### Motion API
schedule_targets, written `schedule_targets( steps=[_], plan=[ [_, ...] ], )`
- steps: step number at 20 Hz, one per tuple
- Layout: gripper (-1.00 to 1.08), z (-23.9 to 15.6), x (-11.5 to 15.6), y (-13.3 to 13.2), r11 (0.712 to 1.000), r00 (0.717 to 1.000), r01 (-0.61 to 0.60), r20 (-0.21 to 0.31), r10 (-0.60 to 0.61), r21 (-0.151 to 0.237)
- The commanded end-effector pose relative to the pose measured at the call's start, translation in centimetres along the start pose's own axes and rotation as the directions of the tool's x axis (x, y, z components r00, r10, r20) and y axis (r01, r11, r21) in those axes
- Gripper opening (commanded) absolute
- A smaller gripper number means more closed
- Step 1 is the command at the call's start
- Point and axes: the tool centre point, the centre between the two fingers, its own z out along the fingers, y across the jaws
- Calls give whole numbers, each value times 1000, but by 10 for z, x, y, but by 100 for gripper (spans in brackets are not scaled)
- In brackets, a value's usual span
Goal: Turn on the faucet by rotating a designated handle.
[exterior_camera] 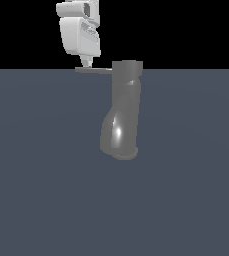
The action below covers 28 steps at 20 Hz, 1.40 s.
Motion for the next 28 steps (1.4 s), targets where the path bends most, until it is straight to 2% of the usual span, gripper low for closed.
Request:
schedule_targets(
  steps=[1,28],
  plan=[
    [-100,0,0,0,1000,1000,0,0,0,0],
    [-100,0,6,86,1000,1000,-1,0,1,0]
  ],
)
